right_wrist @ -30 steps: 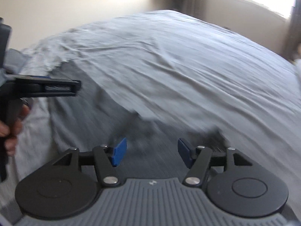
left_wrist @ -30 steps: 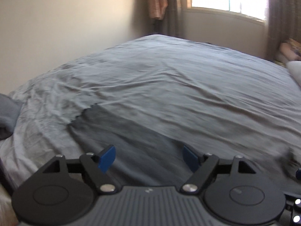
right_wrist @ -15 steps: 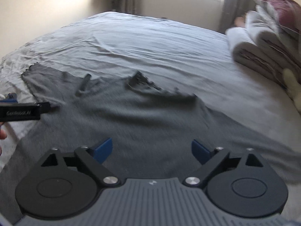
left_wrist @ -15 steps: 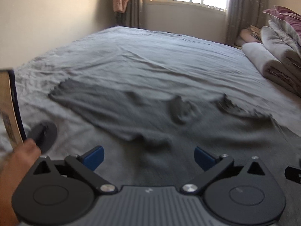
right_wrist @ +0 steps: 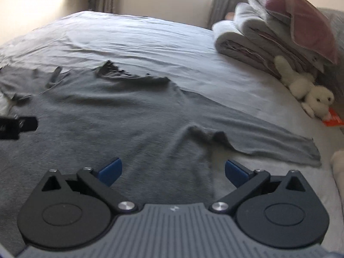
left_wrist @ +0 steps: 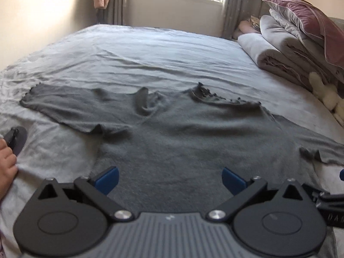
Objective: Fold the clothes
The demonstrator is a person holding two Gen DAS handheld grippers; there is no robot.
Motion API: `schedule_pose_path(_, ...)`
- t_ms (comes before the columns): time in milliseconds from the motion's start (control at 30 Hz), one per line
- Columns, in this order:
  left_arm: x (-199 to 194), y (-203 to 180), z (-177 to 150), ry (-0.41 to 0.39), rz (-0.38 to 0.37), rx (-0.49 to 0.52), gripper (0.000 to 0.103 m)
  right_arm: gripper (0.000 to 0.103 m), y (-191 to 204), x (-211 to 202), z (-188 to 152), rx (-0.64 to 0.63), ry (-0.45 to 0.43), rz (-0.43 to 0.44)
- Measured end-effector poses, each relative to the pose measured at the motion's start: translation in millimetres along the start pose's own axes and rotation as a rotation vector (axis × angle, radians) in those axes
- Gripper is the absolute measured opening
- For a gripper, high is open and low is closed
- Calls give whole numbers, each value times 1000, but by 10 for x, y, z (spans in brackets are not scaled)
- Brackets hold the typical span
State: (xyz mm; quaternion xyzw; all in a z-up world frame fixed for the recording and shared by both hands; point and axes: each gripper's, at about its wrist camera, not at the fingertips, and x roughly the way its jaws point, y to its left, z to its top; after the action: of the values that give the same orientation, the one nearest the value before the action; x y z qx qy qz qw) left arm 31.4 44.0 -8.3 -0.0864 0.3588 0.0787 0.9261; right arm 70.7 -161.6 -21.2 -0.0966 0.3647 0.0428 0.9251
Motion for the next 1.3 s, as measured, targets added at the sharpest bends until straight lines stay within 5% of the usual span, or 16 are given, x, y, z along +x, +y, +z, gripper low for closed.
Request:
schedule_pose_path(433, 215, 179, -119, 27, -88, -91, 102, 103, -625, 82, -387, 134, 74, -37)
schedule_pose_path(633, 196, -59, -286, -22, -26, 93, 102, 103, -754, 32, -470, 115, 69, -8)
schedule_pose_path(867, 117, -296, -368, -36, -97, 174, 102, 103, -775, -68, -408, 144, 8, -4)
schedule_pose_path(1033, 116, -333, -478, -23, -106, 230, 102, 103, -584, -67, -404, 55, 8, 58)
schedule_pose_path(1167, 58, -222, -423, 19, -154, 190, 102, 103, -637, -23, -417, 12, 13, -2)
schedule_pose_path(1300, 60, -56, -291, 55, -173, 47, 102, 103, -969, 54, -370, 172, 25, -37)
